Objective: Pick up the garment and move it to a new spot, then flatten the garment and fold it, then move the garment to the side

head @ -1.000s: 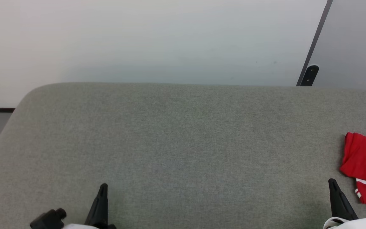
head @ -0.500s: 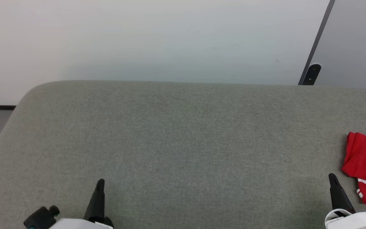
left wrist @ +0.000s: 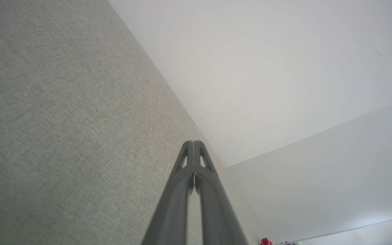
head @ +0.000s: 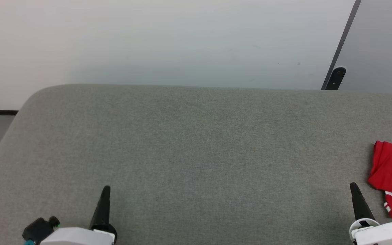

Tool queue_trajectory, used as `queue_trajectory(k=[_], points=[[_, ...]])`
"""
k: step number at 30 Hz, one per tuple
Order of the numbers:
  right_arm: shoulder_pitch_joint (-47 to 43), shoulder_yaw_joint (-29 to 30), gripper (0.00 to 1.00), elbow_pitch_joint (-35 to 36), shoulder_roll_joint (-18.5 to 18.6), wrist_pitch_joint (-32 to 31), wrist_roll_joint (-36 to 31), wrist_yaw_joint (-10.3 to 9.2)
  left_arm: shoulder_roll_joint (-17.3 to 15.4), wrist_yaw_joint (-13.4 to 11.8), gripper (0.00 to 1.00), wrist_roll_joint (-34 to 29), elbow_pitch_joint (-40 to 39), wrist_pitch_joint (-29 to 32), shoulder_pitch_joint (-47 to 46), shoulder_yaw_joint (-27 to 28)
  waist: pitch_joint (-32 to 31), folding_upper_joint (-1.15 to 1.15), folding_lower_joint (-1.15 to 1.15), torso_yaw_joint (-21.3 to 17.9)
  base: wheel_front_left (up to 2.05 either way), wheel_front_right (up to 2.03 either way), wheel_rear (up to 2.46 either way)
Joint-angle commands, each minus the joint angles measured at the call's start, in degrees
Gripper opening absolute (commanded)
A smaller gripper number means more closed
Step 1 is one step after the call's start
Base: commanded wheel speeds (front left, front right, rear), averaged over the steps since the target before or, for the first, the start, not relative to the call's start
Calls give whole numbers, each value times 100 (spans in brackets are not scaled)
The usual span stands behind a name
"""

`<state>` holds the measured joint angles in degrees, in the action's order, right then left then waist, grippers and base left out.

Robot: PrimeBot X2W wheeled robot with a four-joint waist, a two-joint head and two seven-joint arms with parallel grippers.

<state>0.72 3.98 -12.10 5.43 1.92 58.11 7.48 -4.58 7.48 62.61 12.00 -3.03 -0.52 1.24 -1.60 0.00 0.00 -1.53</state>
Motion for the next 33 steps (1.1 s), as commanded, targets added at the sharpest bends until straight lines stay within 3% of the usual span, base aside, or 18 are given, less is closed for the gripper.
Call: queue_trajectory(k=[1, 33], points=[[164, 46, 0, 33, 12, -36, 181, 1, -14, 1, 0, 156, -32, 27, -124, 37, 4, 0, 0, 3, 0, 0, 0], [397, 172, 0, -92, -144, -488, 1972, 2, 49, 1, 0, 1758, 92, 500, -391, 259, 87, 0, 0, 75, 0, 0, 0]])
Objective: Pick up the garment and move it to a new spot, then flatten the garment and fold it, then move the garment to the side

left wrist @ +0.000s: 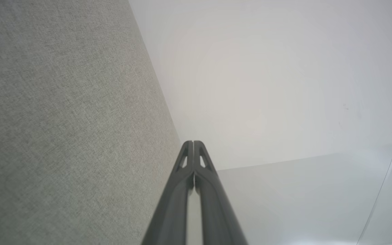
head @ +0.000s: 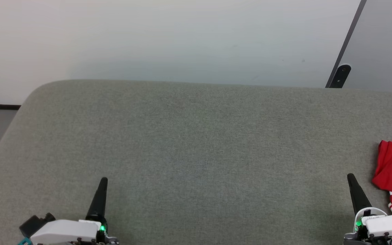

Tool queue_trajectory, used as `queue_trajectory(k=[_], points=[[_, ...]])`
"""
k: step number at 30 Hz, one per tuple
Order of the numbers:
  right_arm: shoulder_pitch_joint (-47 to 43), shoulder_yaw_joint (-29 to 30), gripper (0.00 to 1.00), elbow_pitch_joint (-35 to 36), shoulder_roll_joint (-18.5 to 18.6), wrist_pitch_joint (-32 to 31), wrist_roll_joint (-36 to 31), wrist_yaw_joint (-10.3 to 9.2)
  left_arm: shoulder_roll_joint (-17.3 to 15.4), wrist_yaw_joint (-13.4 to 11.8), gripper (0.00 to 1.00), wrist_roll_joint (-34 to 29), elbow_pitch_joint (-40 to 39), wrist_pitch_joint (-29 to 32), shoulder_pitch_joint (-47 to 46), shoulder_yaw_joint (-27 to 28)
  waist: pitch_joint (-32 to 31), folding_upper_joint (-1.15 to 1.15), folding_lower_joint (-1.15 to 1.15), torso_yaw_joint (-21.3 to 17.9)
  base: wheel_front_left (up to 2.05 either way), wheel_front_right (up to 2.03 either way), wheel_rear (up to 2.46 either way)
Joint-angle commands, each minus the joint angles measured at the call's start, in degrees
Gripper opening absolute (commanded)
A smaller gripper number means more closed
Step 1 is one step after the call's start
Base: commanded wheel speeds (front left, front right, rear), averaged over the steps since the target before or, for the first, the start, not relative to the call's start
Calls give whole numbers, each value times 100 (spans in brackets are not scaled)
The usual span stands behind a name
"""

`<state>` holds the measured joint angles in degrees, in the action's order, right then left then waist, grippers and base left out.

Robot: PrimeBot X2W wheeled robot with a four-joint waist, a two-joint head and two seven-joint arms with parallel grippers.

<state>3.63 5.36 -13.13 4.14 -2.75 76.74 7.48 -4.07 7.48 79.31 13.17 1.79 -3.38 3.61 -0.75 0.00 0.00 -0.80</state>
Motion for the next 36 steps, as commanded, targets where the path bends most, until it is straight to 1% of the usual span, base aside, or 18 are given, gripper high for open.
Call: queue_trajectory(k=[1, 22, 36], points=[[111, 39, 0, 9, -17, -35, 150, 2, 0, 1, 0, 133, -20, 30, -111, 28, 5, 0, 0, 4, 0, 0, 0], [231, 99, 0, -58, -95, -277, 1107, 2, 41, 2, 0, 954, 55, 286, -243, 156, 59, 0, 0, 51, 0, 0, 0], [300, 128, 0, -94, -141, -398, 1576, 2, 64, 2, 0, 1388, 96, 420, -311, 223, 93, 0, 0, 80, 0, 0, 0]])
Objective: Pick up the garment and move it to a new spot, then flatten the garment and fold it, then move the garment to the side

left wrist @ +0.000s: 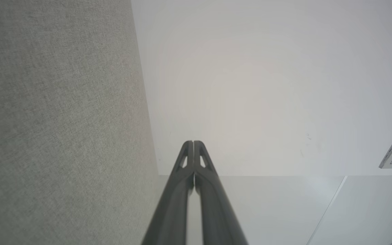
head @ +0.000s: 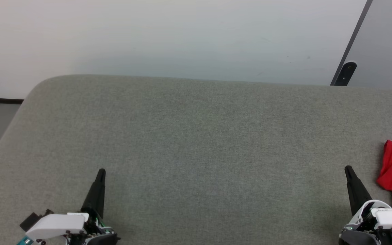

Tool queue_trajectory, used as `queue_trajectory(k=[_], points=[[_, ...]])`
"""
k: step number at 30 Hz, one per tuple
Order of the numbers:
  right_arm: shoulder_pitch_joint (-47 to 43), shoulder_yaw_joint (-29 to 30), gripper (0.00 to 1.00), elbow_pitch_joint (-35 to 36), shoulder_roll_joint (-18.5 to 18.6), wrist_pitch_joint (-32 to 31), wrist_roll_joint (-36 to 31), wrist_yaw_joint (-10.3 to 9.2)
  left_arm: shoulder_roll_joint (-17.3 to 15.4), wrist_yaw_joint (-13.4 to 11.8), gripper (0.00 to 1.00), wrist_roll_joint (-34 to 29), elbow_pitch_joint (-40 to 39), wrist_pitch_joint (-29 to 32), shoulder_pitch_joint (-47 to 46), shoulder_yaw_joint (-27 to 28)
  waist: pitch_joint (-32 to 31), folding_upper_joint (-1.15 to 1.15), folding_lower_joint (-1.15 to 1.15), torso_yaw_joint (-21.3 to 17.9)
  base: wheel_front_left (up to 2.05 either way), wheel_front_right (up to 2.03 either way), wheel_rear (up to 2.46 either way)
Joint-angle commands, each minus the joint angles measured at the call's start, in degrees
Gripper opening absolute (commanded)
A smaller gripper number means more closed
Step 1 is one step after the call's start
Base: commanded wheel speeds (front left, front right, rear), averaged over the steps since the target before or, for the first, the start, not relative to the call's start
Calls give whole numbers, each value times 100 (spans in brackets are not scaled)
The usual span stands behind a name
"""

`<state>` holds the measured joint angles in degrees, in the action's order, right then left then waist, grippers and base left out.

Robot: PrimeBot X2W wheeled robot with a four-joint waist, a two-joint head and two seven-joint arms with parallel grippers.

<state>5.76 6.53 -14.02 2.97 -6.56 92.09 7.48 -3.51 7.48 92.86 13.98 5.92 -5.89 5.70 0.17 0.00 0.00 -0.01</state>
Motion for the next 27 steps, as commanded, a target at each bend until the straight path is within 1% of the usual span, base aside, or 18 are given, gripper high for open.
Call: queue_trajectory(k=[1, 27], points=[[72, 11, 0, -5, -24, -17, 38, 2, 9, 2, 0, 29, 13, 9, -60, 15, 0, 0, 0, 1, 0, 0, 0], [60, 7, 0, -5, -23, -15, 41, 2, 26, 2, 0, -2, 14, 40, -62, 43, 0, 0, 0, 1, 0, 0, 0]])
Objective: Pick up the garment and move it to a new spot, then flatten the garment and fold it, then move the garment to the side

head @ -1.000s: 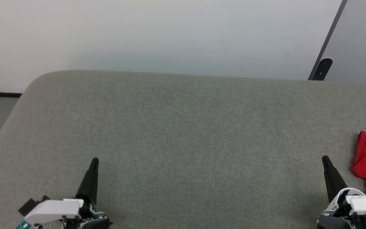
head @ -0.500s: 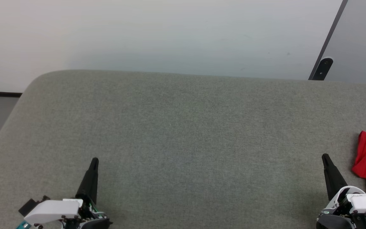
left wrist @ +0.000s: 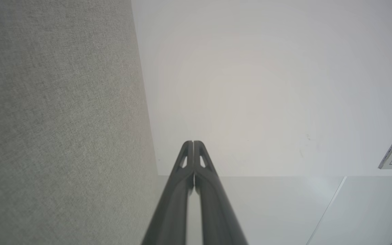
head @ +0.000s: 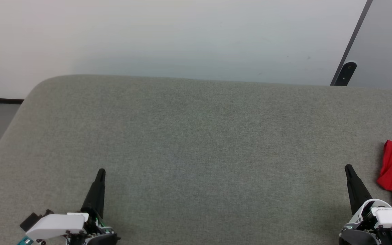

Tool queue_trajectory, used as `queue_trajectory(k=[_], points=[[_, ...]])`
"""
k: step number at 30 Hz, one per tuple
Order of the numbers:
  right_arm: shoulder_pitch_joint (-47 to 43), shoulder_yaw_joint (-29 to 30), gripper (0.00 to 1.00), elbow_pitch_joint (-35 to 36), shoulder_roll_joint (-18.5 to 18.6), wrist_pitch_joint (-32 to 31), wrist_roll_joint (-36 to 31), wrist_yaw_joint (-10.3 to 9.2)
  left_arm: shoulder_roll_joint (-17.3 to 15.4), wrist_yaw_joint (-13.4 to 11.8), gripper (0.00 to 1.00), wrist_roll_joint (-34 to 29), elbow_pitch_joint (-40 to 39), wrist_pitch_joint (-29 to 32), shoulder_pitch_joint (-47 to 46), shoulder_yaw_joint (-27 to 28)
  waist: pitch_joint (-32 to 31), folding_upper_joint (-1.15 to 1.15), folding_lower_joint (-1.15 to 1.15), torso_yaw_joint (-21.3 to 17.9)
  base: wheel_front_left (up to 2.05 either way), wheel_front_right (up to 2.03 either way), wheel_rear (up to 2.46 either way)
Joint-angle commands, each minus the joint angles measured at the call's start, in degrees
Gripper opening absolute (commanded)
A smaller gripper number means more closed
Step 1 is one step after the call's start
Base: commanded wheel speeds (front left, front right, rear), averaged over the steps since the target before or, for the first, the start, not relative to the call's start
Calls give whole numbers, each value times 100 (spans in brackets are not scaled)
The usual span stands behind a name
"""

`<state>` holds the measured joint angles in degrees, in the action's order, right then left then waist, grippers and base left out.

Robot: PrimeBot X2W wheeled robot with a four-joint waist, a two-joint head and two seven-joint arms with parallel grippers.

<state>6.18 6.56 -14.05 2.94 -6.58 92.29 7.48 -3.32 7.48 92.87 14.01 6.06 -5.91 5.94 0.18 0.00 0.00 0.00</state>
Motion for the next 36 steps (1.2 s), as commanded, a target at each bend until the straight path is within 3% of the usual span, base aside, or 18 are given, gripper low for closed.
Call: queue_trajectory(k=[1, 36], points=[[18, 3, 0, -3, -20, -14, 21, 2, 8, 2, 0, -3, 11, 24, -60, 20, 0, 0, 0, 0, 0, 0, 0], [18, 2, 0, -2, -20, -13, 22, 2, 26, 2, 0, -32, 11, 37, -63, 45, 0, 0, 0, 0, 0, 0, 0]])
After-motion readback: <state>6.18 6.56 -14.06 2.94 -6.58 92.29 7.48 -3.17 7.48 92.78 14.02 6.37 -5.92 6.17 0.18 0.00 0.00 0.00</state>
